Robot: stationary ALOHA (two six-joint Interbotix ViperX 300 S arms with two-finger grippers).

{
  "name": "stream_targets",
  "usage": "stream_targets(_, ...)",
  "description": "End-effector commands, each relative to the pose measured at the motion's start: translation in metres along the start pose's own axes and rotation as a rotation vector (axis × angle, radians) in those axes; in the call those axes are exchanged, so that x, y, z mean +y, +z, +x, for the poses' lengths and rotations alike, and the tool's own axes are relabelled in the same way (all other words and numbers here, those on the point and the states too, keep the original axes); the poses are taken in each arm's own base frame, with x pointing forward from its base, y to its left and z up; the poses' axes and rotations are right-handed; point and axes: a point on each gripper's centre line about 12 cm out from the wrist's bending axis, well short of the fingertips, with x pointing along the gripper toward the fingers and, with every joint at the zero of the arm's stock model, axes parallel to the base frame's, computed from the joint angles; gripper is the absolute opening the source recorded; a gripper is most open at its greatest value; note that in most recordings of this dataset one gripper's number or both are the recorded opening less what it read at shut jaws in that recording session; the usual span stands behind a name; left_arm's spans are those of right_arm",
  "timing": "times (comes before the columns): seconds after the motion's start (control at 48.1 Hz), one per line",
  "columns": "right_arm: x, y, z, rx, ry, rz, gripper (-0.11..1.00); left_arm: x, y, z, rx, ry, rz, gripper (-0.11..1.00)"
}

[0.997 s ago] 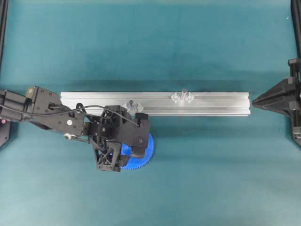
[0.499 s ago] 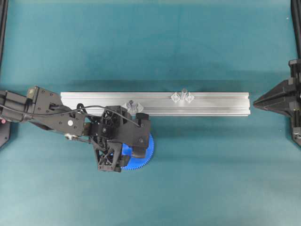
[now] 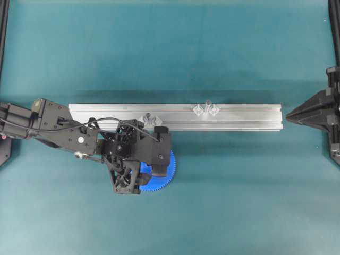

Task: Find the location of the shaft and insert the large gear.
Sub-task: 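Lift the blue gear and carry it over the rail toward the shafts, then turn the gear upright and align its hole with the right shaft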

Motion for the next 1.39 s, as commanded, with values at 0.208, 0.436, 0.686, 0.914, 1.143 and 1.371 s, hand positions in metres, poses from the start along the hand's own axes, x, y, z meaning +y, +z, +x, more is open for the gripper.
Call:
stream_targets(0.208,0.000,0.005,-0.001,-0.012,0.001,0.013,0.14,-0.003,0.036,-0.028,-0.113,-0.007,0.020,0.72)
stream_targets(0.436,0.000,0.005,-0.001,-0.012,0.001,0.013,0.14,-0.002,0.068,-0.064,-0.236,-0.009,0.028,0.72)
stream_targets(0.686,0.000,0.004,-0.002,-0.012,0.001,0.013,0.14,0.023,0.097,-0.104,-0.353,0.042,0.023,0.72)
stream_targets(0.914,0.001,0.005,-0.004,-0.014,0.001,0.013,0.14,0.046,0.118,-0.125,-0.337,0.118,0.145,0.72)
stream_targets(1.143,0.001,0.005,-0.006,-0.024,0.003,0.015,0.14,0.065,0.138,-0.131,-0.336,0.164,0.185,0.72)
stream_targets(1.371,0.001,0.005,-0.006,-0.023,0.003,0.015,0.14,0.077,0.155,-0.111,-0.322,0.172,0.133,0.72)
